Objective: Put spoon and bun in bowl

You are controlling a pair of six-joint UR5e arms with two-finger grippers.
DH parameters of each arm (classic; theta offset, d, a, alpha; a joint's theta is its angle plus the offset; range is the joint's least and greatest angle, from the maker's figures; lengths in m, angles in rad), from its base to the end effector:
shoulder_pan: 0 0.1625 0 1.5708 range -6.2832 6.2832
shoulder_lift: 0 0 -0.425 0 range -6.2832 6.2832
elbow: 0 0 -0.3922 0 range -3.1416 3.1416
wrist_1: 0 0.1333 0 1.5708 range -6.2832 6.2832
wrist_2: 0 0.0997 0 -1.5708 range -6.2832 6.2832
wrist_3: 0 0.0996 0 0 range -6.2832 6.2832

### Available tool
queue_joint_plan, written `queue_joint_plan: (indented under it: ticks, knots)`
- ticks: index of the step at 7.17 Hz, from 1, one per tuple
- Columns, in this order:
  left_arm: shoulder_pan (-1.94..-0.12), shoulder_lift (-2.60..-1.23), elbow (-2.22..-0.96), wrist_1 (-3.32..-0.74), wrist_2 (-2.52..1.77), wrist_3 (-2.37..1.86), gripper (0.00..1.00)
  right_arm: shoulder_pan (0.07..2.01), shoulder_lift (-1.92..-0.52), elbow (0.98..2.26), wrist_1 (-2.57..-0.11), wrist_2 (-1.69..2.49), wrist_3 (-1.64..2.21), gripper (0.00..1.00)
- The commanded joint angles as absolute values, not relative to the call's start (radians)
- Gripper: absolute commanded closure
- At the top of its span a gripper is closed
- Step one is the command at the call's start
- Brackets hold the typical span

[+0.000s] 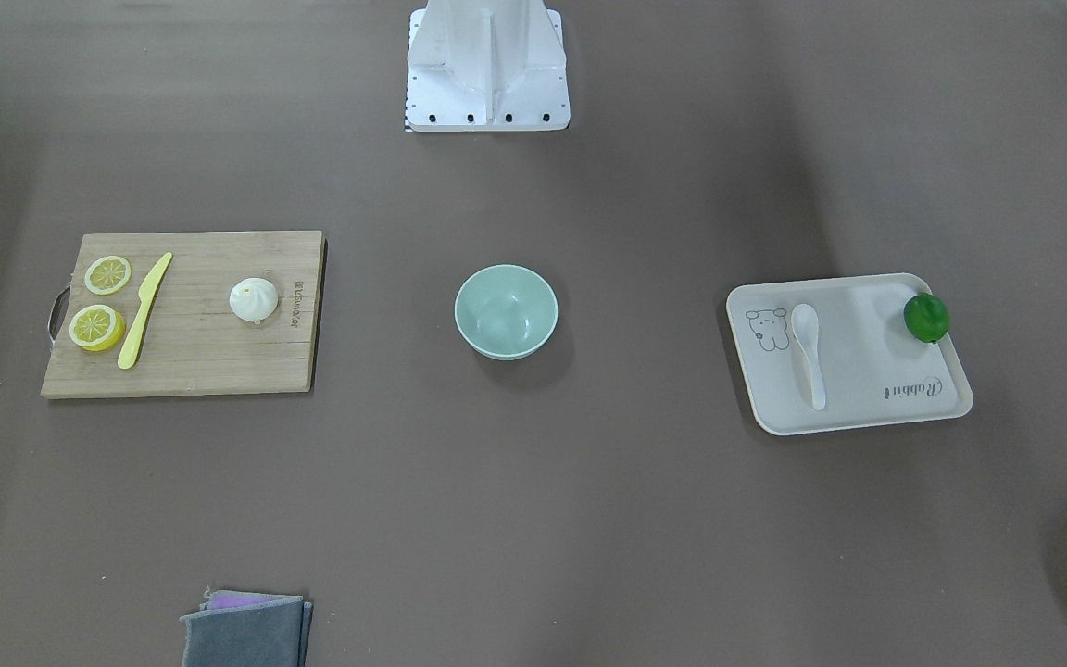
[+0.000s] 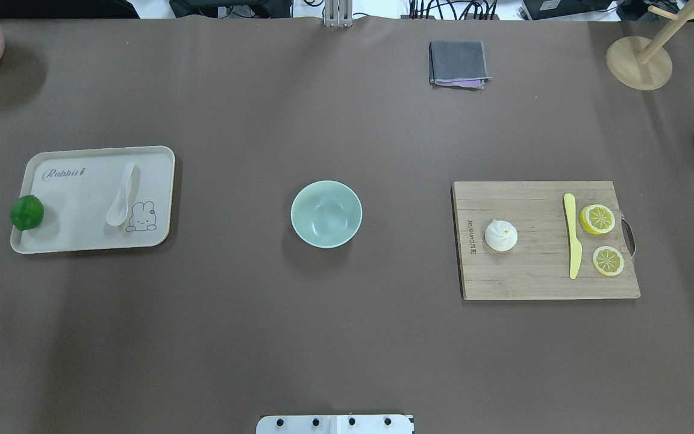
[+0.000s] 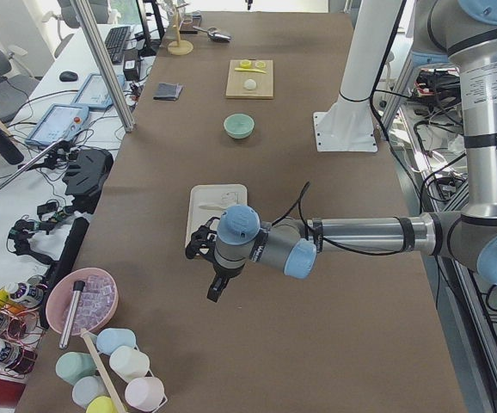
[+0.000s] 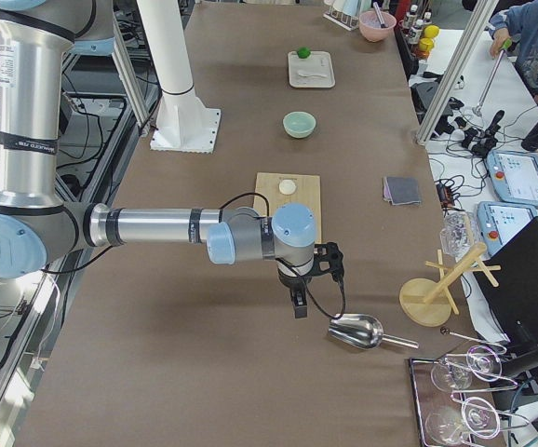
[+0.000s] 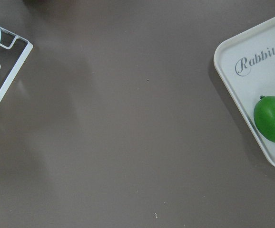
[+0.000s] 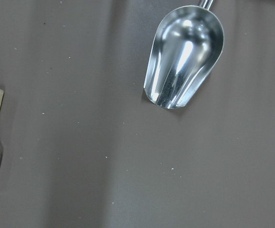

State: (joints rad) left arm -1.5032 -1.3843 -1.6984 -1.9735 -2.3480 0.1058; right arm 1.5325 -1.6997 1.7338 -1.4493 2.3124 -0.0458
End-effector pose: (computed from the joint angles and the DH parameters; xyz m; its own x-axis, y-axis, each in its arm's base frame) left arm -0.0342 -0.4338 0.6365 0.6847 0.3816 -0.6210 -0.1367 0.9041 0.4049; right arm 0.0489 -0.4494 0.6277 0.7303 -0.1779 0.6595 0.0713 0.9801 0.1854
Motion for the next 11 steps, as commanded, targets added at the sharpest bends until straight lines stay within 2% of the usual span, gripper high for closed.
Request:
queue_joint_plan:
  ticks: [1, 3, 5, 11]
  knots:
    - [-1.503, -1.382, -1.709, -1.971, -2.350, 0.104, 0.02, 1.529, -1.692, 1.741, -1.450, 2.313, -0.045, 0.00]
    - [-1.505, -1.370, -1.724, -1.976, -2.349, 0.101, 0.02, 1.529, -1.692, 1.741, -1.448, 2.309, -0.044, 0.00]
    - [-1.503, -1.367, -1.720, -1.976, -2.358, 0.098, 0.02, 1.529, -1.710, 1.718, -1.317, 2.287, -0.043, 0.00]
    - [-1.503, -1.362, -1.729, -2.058, -2.368, 0.091, 0.02, 1.529, -1.712, 1.718, -1.310, 2.359, -0.034, 0.00]
